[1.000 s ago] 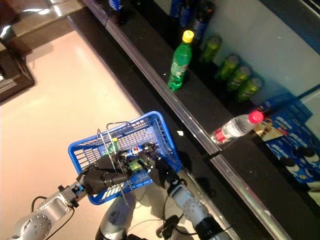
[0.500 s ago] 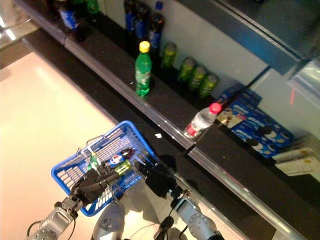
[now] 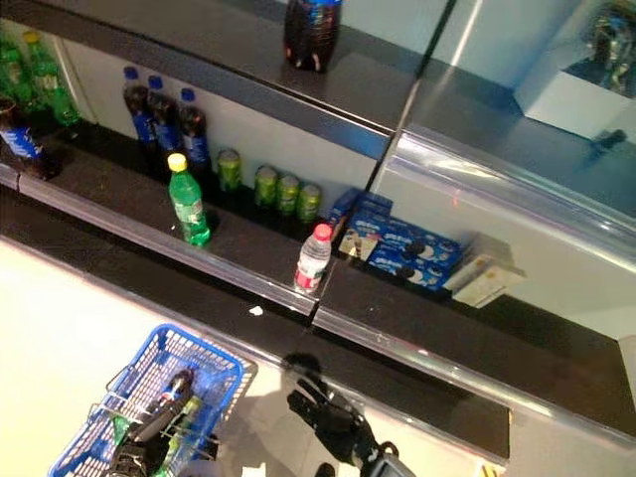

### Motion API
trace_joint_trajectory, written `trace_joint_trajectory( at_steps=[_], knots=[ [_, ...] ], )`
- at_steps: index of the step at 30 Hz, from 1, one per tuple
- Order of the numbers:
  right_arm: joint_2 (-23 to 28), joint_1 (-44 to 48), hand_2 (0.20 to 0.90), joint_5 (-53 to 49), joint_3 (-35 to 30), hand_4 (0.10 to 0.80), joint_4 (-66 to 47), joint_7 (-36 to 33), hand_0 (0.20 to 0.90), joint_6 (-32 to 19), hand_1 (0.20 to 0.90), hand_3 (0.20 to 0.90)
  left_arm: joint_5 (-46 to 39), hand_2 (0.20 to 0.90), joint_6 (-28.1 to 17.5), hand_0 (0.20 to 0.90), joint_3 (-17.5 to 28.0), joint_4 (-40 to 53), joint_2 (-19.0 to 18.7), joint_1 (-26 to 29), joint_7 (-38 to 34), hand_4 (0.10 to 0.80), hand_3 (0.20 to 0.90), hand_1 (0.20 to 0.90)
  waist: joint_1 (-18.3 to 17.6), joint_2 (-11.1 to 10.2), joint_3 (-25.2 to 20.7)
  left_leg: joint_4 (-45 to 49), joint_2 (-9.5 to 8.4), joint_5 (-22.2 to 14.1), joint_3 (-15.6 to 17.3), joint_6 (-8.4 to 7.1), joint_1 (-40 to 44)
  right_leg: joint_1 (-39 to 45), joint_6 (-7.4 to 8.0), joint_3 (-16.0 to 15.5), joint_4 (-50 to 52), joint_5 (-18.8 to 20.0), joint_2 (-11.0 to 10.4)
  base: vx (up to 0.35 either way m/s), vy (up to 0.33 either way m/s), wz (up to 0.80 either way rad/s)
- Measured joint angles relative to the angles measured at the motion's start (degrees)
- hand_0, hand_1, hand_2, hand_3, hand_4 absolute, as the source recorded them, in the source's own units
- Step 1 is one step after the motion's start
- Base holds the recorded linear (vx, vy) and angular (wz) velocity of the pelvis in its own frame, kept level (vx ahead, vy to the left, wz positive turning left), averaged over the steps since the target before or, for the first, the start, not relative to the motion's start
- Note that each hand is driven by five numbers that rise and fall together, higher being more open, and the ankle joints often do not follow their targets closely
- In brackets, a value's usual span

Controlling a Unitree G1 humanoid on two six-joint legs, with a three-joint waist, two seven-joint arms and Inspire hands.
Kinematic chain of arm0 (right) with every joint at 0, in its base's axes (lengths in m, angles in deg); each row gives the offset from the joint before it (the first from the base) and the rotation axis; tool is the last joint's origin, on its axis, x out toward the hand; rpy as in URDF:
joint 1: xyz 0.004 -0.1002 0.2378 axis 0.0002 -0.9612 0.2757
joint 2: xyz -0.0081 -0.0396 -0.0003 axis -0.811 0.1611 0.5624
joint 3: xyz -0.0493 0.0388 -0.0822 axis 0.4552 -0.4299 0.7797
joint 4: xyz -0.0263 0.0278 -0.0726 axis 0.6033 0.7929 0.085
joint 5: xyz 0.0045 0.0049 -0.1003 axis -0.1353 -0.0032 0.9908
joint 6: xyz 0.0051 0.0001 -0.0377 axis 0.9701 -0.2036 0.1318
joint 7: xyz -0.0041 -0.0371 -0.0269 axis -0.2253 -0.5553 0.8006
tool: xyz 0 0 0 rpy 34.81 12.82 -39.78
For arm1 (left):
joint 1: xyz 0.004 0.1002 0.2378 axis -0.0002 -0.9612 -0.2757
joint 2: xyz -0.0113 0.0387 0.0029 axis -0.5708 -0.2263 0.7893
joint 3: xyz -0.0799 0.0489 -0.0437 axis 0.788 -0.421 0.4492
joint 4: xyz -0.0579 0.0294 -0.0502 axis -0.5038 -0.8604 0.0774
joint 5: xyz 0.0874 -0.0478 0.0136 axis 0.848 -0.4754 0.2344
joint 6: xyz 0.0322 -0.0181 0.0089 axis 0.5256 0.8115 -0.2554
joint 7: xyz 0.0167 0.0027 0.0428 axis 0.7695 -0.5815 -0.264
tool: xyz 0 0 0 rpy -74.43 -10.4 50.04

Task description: Pick up the drink and place into the basket.

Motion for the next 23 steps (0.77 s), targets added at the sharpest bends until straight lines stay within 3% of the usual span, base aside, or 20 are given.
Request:
trace_joint_trajectory(
  at_steps=[8, 13, 23],
  knots=[
    [-2.02, 5.15, 0.9, 13.03, -2.73, 0.8, 22.11, -9.02, 0.9, -6.27, 0.9, 0.9, 2.09, 0.3, -1.54, 0.3, 0.69, -13.25, 1.2, 2.93, -3.22, 0.1, 0.2, 0.3, -1.61, 2.81, -5.58, -0.19, 0.39, -0.4, 1.86, -0.05, 0.96, 0.55, -0.24, 1.4, -2.42, 1.21, 0.47, -0.006, 0.004, -0.1],
    [-2.88, 5.66, 0.9, 17.79, -6.67, 0.8, 29.83, -11.1, 0.9, -8.62, 0.9, 0.9, 2.85, 0.3, -1.54, 0.3, 0.75, -18.51, 1.67, 4.5, -4.66, 0.1, 0.2, 0.3, -2.67, 3.74, -8.0, -0.43, 0.5, -0.77, 2.27, -0.1, 1.12, 0.46, -0.57, 1.37, -2.6, 1.14, 0.45, -0.004, 0.003, -0.04],
    [-3.32, 4.52, 0.9, 22.34, -7.42, 0.8, 33.37, -14.61, 0.9, -10.85, 0.9, 0.9, 4.05, 0.3, -1.54, 0.3, 0.53, -20.02, 1.77, 5.3, -4.58, 0.1, 0.2, 0.3, -2.92, 3.81, -8.31, -0.14, 0.6, -0.67, 3.51, -0.38, 1.13, -0.33, -0.45, 1.49, -2.3, 1.62, 0.34, 0.0, 0.007, -0.06]
  ],
)
